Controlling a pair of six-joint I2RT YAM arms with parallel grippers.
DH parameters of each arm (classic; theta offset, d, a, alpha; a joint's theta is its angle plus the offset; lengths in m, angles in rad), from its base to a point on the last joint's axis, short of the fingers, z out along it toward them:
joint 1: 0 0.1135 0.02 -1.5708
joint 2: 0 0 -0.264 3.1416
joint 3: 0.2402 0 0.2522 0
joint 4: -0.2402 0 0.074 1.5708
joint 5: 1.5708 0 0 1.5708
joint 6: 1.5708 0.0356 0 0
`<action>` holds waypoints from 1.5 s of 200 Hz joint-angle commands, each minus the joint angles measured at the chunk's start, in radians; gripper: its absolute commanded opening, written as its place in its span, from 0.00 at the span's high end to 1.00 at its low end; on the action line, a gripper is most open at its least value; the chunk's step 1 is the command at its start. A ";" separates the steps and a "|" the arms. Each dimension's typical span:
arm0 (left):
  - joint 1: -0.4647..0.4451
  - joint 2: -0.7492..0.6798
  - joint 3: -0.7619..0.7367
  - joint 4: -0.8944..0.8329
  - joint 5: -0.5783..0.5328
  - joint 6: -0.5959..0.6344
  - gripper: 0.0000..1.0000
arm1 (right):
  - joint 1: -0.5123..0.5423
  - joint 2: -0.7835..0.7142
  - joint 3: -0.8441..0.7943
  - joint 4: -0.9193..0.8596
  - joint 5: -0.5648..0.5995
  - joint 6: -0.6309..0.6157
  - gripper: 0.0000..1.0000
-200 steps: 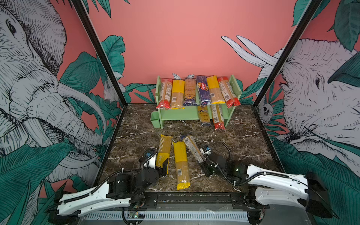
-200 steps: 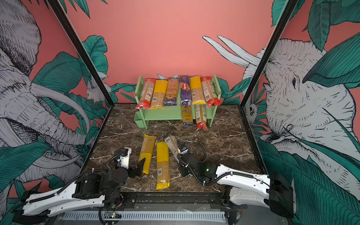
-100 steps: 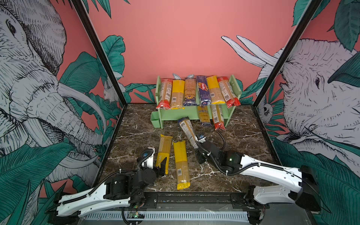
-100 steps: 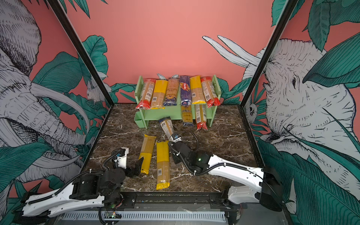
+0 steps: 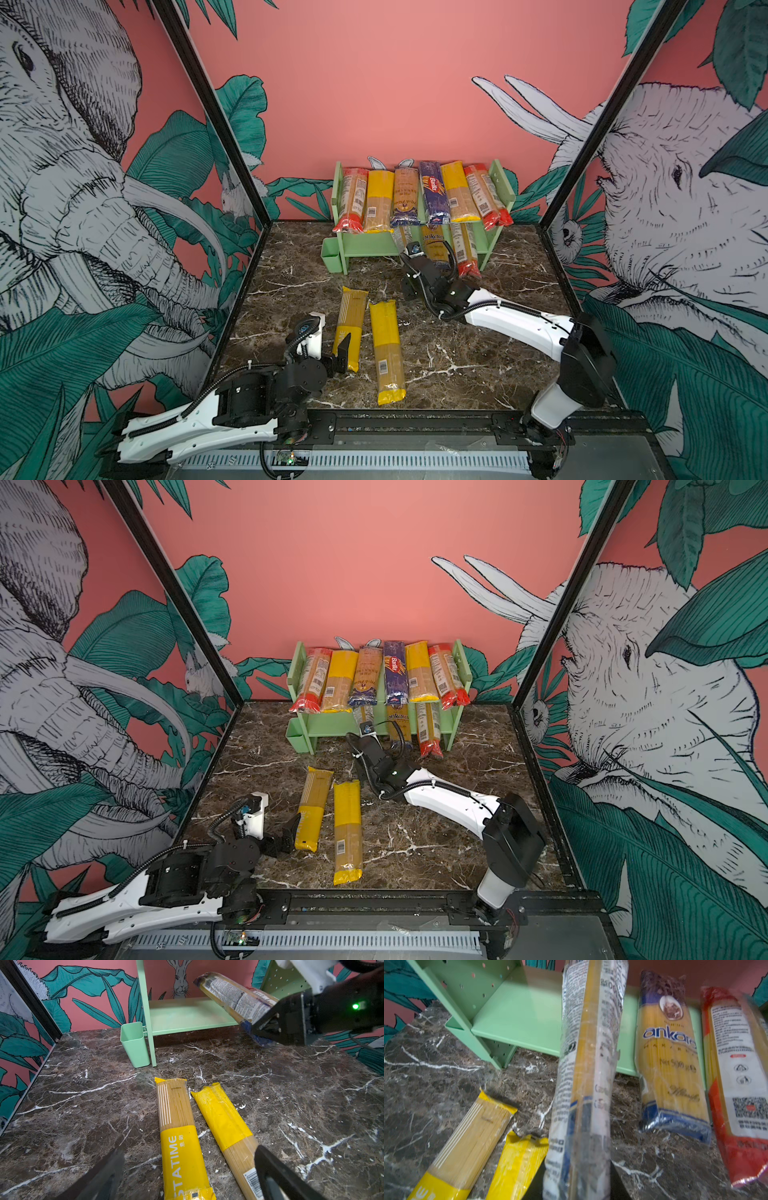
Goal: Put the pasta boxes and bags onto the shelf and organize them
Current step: 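Carry the pack to the shelf and stand it beside the Ankara pack, then open the right gripper and draw it back toward the yellow packs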
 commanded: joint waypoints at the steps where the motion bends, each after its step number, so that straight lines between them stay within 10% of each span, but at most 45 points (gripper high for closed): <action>1: -0.003 -0.007 0.024 -0.023 -0.032 0.014 0.02 | -0.026 0.025 0.109 0.176 0.034 -0.016 1.00; 118: -0.003 -0.024 0.041 -0.049 -0.032 0.015 0.02 | -0.115 0.186 0.253 0.134 0.044 0.016 1.00; 146: -0.004 -0.023 0.042 -0.051 -0.030 0.016 0.02 | -0.123 0.200 0.265 0.121 0.024 0.023 0.62; 183: -0.004 -0.024 0.043 -0.060 -0.027 0.008 0.02 | -0.122 0.192 0.250 0.109 0.011 0.029 0.43; 300: -0.005 -0.033 0.012 -0.038 -0.008 -0.020 0.01 | -0.045 -0.066 -0.002 -0.009 -0.093 0.104 0.35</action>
